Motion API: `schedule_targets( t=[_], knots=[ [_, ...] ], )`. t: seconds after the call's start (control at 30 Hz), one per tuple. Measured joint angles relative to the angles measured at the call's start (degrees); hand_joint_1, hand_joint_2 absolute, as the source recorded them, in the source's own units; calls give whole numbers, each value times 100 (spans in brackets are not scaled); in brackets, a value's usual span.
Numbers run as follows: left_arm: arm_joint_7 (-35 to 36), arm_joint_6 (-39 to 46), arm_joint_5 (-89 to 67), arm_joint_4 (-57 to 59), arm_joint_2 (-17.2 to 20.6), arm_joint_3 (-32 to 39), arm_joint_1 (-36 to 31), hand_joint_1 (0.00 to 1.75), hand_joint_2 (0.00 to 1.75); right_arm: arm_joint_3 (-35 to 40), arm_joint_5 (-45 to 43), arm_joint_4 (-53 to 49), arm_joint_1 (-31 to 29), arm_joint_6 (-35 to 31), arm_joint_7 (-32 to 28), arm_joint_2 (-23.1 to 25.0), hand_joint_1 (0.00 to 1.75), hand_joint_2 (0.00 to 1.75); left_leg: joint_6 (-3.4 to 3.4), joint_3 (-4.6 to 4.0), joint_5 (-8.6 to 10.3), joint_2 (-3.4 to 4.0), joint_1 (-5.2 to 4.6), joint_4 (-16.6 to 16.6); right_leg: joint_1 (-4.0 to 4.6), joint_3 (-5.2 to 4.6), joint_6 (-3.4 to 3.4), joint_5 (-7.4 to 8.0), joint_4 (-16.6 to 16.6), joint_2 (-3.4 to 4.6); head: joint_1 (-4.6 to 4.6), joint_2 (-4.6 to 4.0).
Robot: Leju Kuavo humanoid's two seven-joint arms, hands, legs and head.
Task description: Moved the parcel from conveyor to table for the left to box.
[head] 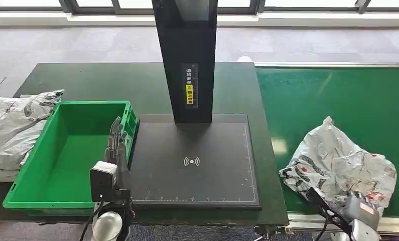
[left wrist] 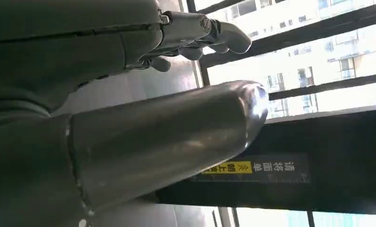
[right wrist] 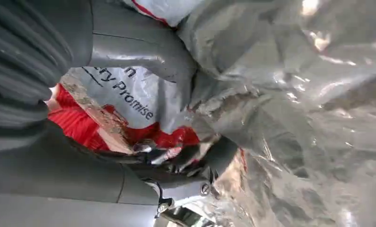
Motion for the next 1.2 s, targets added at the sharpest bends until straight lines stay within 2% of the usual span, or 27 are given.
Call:
schedule_targets(
  t=[0.1, 0.23, 0.57, 0.6, 0.67, 0.77, 0.8, 0.9, 0.93, 1.07, 1.13, 1.2],
  knots=[
    [-18, -79, 26, 62, 0, 0, -59, 0, 0, -46, 69, 408, -378, -78, 55, 31, 175, 175, 0, 10, 0, 29, 0, 0, 0, -6, 1, 9, 0, 27, -2, 0],
    [-33, -165, 59, 114, 0, 0, -89, 0, 0, -96, 79, 852, -730, -183, 9, -2, 175, 175, -1, 13, 2, 33, 0, 0, 1, -4, 2, 14, 0, 30, -2, 0],
    [-88, -411, 214, 197, 2, 4, -136, 0, 0, -98, 103, 1531, -1175, -352, -87, -120, 175, 175, 0, 15, 4, 33, 1, 1, 3, 5, 6, 21, -4, 33, 0, 0],
    [-96, -416, 225, 210, 2, 7, -138, 0, 0, -98, 103, 1581, -1193, -459, -144, -120, 175, 175, 1, 14, 4, 33, 1, 1, 3, 7, 8, 22, -4, 32, 0, 2],
    [-157, -416, 241, 217, 4, 11, -122, 0, 0, -68, 101, 1627, -1226, -948, -291, -101, 175, 175, 5, -41, 4, 32, 1, 0, -2, 9, 8, 22, -3, 32, 0, 0],
    [-236, -388, 267, 160, 13, 22, 1, 0, 0, 2, 60, 1473, -1251, -1756, -554, 50, 175, 175, 6, -46, 5, 29, 0, 1, -11, 0, 8, 22, -1, 30, 0, 0],
    [-256, -368, 271, 138, 13, 24, 44, 0, 0, 31, -26, 1294, -1233, -1957, -682, 114, 175, 175, 10, -12, 10, 27, 0, 2, -12, -7, 8, 22, 0, 29, 0, 0],
    [-328, -352, 313, 116, 22, 26, 122, 0, 0, 204, -786, 522, -1013, -2750, -1273, 320, 175, 175, 11, -19, 29, -14, 0, 5, -11, -15, 9, 24, 2, -9, -2, 0],
    [-354, -348, 346, 118, 28, 26, 139, 0, 0, 313, -1339, 177, -905, -2907, -1583, 403, 175, 175, 11, -24, 29, -26, 0, 5, -10, -15, 9, 22, 2, -17, -2, 0],
    [-444, -346, 472, 134, 50, 28, 151, 0, 0, 910, -3659, -991, -392, -2338, -2927, 722, 175, 175, 5, -29, 24, -22, 1, 3, 1, -21, 8, 17, 3, -12, 0, 0],
    [-450, -352, 485, 140, 57, 28, 150, 0, 0, 1260, -4332, -1516, -126, -1970, -3245, 874, 175, 175, 4, -31, 24, -20, 1, 3, 2, -24, 7, 16, 2, -11, -2, 0],
    [-457, -368, 492, 149, 61, 28, 146, 0, 0, 1625, -4628, -1969, 85, -1727, -3313, 994, 175, 175, 4, -31, 24, -20, 1, 2, 2, -26, 7, 15, 2, -11, -2, 2]
  ],
)
